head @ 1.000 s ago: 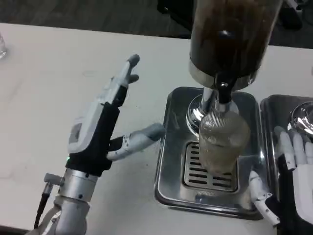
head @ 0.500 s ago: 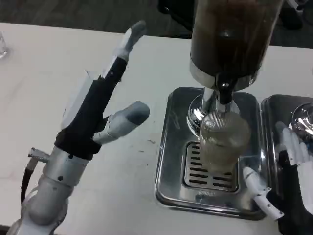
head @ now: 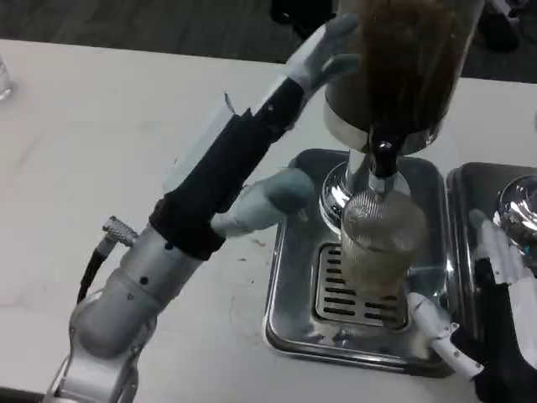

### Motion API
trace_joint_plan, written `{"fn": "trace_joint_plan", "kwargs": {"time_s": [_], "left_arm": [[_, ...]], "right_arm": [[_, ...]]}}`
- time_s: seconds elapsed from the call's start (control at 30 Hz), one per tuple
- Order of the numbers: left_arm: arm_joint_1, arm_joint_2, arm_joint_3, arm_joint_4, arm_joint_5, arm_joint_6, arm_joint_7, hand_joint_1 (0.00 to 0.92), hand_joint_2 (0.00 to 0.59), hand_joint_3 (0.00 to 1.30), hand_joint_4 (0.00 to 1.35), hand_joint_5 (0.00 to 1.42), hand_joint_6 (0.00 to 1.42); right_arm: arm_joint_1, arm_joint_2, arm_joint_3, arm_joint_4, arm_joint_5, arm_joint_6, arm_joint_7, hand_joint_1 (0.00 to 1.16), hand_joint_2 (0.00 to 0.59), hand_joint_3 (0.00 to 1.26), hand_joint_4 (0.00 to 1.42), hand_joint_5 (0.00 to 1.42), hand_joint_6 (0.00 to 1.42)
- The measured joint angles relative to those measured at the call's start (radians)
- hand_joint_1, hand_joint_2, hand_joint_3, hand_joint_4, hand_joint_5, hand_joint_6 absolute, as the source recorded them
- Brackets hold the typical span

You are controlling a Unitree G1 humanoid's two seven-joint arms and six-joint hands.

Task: Grasp the cup under the faucet to collect the drink, then remove the cup.

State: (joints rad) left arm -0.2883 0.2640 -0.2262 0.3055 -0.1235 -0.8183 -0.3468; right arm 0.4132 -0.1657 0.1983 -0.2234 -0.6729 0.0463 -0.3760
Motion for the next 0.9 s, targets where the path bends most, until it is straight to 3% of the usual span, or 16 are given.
{"fn": "trace_joint_plan", "kwargs": {"time_s": [0.37, 0.9], "left_arm": [[-0.063, -0.082, -0.033, 0.024, 0.024, 0.041, -0.117, 0.0, 0.081, 0.03, 0.0, 0.16, 0.08], [-0.058, -0.09, -0.081, 0.01, 0.071, 0.042, -0.146, 0.0, 0.086, 0.05, 0.0, 0.16, 0.08]], "right_arm": [[0.011, 0.015, -0.01, 0.0, 0.0, -0.001, -0.008, 0.31, 0.333, 0.0, 0.0, 0.0, 0.0], [0.014, 0.035, -0.021, 0.0, 0.002, -0.028, -0.009, 0.29, 0.325, 0.0, 0.0, 0.0, 0.0]]}}
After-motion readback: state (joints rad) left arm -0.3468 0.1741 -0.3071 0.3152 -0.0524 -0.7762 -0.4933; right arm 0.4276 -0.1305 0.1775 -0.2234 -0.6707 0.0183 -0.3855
